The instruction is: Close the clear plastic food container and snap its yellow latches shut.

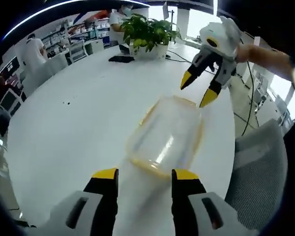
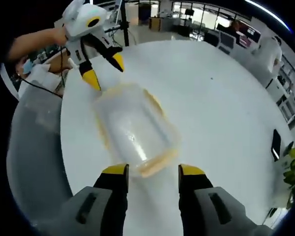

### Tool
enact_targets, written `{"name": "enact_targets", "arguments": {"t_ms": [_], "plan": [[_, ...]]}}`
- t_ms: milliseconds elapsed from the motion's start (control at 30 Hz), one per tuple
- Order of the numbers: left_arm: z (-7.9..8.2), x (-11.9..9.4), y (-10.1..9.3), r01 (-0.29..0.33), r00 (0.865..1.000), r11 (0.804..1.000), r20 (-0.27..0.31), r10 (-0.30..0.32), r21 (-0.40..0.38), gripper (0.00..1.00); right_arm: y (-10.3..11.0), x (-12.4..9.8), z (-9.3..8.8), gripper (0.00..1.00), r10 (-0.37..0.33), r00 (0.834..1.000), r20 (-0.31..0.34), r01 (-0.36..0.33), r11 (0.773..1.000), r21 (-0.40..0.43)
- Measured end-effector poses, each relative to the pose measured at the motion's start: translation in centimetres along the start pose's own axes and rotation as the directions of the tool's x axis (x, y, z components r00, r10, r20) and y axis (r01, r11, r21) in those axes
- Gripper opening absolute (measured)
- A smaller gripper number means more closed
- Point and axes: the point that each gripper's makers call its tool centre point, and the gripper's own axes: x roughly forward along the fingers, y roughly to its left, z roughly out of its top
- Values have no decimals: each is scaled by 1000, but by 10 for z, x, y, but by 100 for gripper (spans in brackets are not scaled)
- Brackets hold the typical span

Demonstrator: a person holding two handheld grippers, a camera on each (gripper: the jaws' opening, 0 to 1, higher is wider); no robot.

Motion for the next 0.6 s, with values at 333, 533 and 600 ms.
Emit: {"name": "enact_targets", "arguments": {"t_ms": [333, 533, 600], "plan": [[-5, 4, -7, -35, 999, 993, 20, 37, -111, 36, 0, 6, -1, 37, -61, 997, 40, 54, 985, 166], [-9, 11, -13, -35, 999, 984, 18, 39, -176, 36, 1, 8, 0, 37, -76, 994, 72, 54, 961, 272], [-10, 12, -14, -33, 999, 981, 15, 37, -193, 36, 1, 9, 0, 36, -76, 994, 80, 48, 951, 305]]}}
